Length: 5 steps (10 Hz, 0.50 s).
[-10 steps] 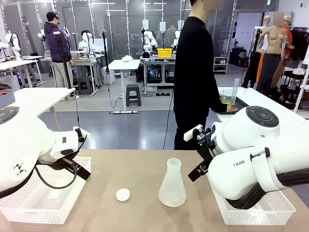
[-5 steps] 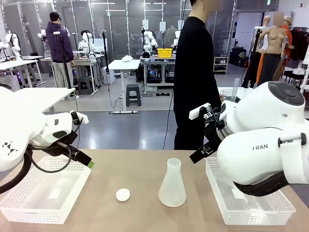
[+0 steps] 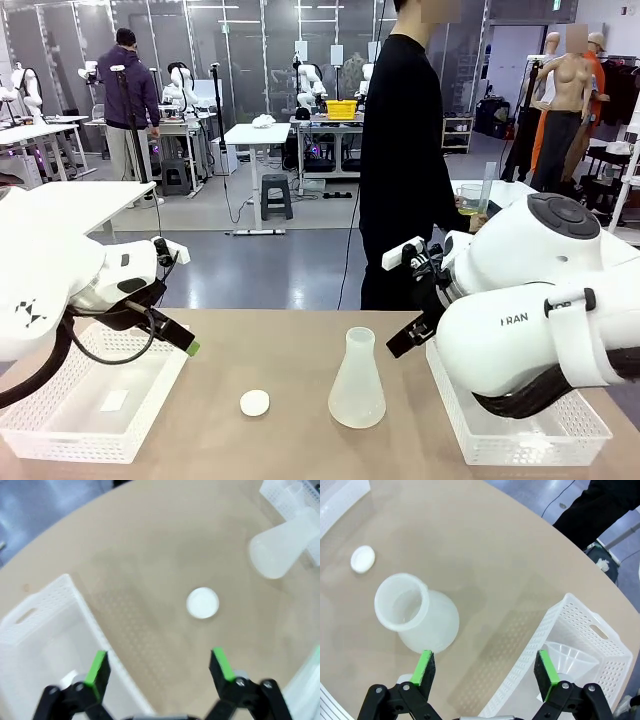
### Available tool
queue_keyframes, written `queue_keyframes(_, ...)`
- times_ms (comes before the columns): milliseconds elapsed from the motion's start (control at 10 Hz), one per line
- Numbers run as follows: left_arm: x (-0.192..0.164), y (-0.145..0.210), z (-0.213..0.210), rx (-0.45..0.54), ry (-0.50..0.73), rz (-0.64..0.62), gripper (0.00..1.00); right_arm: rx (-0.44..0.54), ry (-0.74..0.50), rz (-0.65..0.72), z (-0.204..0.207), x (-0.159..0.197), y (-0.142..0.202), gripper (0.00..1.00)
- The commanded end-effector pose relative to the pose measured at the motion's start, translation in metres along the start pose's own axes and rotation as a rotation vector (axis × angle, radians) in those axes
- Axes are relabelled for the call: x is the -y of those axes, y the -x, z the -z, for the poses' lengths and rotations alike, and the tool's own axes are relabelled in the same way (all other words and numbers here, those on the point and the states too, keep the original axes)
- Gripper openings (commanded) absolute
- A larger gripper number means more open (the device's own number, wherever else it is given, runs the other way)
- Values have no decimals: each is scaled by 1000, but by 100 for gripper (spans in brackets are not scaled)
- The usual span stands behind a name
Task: Prepare the solutions needed for the experiment.
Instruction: Pick up the Plastic Funnel and insert it into the Big flask.
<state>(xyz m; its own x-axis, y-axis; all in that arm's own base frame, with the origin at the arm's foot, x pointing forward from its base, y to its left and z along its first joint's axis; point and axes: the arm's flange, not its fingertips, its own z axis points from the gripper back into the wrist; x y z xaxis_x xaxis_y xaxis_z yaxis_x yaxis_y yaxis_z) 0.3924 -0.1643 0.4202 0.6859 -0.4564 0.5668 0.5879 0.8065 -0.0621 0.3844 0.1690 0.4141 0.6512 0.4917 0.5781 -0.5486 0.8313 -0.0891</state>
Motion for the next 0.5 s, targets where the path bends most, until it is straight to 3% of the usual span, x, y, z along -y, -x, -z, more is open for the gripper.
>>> queue_keyframes(0, -41, -20, -2, 91, 340, -224, 100, 199, -106, 175, -8, 31, -11, 100)
queue_keyframes(200, -76, -34, 4, 100, 492, -382, 100, 309, -187, 264, -15, 58, -17, 100)
queue_keyframes(400, -102, -38, 20, 138, 624, -426, 100, 291, -297, 366, 0, 72, -25, 100)
